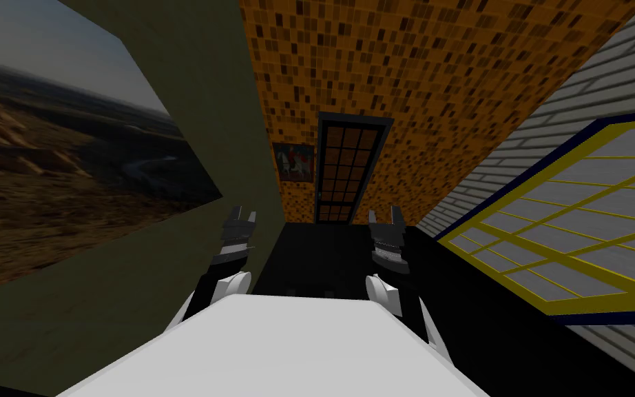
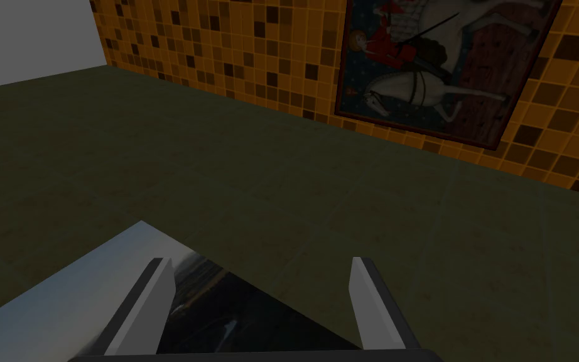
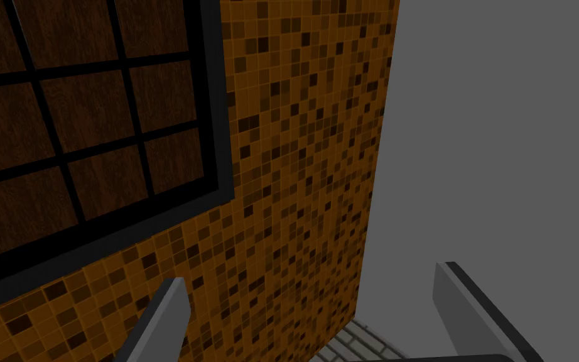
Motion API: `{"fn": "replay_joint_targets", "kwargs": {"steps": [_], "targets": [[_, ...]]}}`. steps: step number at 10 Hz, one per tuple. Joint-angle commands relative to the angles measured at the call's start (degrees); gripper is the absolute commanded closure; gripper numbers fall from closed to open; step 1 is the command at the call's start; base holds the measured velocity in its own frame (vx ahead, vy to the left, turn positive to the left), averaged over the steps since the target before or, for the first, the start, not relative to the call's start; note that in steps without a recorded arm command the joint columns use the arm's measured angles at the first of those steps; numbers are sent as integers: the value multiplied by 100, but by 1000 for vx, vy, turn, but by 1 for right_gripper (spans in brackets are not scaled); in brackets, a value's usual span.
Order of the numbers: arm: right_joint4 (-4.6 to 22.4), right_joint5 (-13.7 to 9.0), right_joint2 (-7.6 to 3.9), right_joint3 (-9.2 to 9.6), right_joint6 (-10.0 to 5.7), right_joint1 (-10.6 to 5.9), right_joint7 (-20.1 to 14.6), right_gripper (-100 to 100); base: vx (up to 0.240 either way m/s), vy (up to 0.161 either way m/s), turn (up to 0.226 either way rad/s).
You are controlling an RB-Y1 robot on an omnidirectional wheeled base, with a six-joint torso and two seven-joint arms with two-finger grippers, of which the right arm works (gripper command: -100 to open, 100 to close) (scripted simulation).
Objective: Pull the door open
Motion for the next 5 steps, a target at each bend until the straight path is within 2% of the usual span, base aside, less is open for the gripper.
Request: {"fn": "replay_joint_targets", "kwargs": {"steps": [1,2,5], "targets": [[179,-46,-40,4,-39,-54,-156,-100,17,89,4],[238,-62,-52,5,-52,-72,-208,-100,140,-10,67],[649,-168,-129,13,-141,-196,-567,-100,186,0,51]]}}
